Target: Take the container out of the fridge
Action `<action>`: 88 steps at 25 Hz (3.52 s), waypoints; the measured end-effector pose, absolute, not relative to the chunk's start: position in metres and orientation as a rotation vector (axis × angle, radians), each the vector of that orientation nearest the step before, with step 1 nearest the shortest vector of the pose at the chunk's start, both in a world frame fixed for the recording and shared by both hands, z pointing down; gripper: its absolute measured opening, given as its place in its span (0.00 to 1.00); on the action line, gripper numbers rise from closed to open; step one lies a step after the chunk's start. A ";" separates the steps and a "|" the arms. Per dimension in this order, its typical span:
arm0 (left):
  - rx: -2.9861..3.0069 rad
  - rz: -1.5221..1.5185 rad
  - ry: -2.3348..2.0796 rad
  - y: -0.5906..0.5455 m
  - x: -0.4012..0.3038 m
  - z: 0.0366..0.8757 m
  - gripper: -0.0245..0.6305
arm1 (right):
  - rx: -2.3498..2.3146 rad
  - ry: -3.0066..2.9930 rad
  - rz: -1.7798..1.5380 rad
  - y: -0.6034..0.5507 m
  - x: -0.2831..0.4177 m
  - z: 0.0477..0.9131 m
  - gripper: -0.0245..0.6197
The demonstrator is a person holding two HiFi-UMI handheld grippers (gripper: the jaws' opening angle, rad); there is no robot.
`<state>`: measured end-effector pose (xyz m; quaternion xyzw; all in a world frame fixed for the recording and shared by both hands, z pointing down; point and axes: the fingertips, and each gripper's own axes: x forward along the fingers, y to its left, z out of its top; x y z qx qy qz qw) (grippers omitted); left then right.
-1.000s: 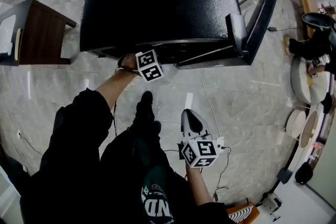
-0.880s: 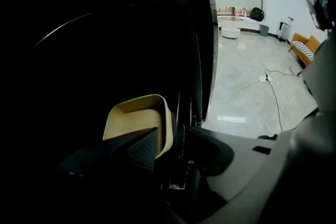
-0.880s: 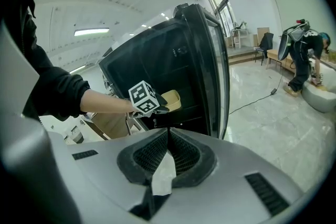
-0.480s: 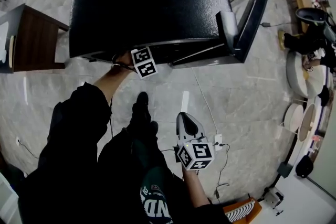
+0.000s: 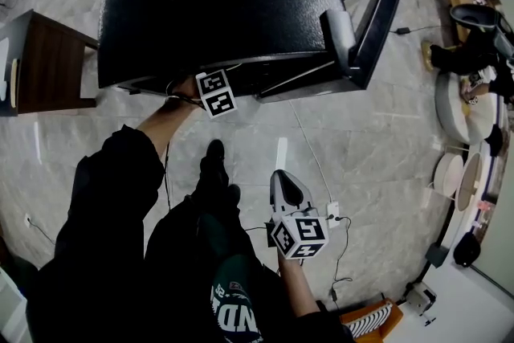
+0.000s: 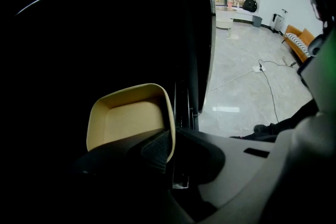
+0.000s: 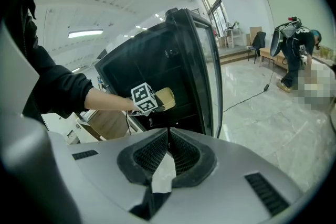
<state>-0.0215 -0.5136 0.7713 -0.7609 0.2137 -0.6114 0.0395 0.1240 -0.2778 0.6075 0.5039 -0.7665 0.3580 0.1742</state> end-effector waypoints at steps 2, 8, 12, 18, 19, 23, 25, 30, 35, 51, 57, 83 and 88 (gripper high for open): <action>-2.345 -1.859 0.663 -0.512 -0.019 0.766 0.08 | 1.425 -2.177 1.015 -0.277 0.123 0.607 0.09; -2.390 -1.806 0.687 -0.504 -0.012 0.747 0.07 | 1.424 -2.201 0.994 -0.275 0.119 0.602 0.09; -2.397 -1.795 0.662 -0.492 -0.010 0.738 0.07 | 1.416 -2.215 0.983 -0.269 0.116 0.597 0.09; -2.438 -1.779 0.643 -0.469 -0.006 0.722 0.07 | 1.405 -2.243 0.968 -0.256 0.112 0.588 0.09; -2.440 -1.778 0.641 -0.465 -0.005 0.719 0.07 | 1.404 -2.250 0.964 -0.253 0.111 0.586 0.09; -2.427 -1.775 0.614 -0.446 -0.003 0.709 0.07 | 1.418 -2.262 0.936 -0.240 0.110 0.578 0.09; -2.432 -1.771 0.605 -0.437 -0.001 0.703 0.07 | 1.427 -2.265 0.922 -0.235 0.111 0.573 0.09; -2.437 -1.764 0.555 -0.412 0.006 0.688 0.07 | 1.445 -2.284 0.901 -0.226 0.116 0.562 0.09; -2.446 -1.761 0.515 -0.379 0.013 0.672 0.07 | 1.458 -2.311 0.883 -0.214 0.120 0.552 0.09; -2.453 -1.731 0.463 -0.276 0.011 0.620 0.07 | 1.427 -2.378 0.808 -0.169 0.115 0.527 0.09; -2.452 -1.714 0.439 -0.243 0.008 0.597 0.07 | 1.403 -2.409 0.783 -0.155 0.108 0.520 0.09; -2.500 -1.685 0.472 -0.155 -0.007 0.536 0.07 | 1.358 -2.475 0.696 -0.117 0.095 0.496 0.09; -2.516 -1.690 0.496 -0.143 -0.011 0.531 0.07 | 1.343 -2.486 0.677 -0.114 0.093 0.494 0.09</action>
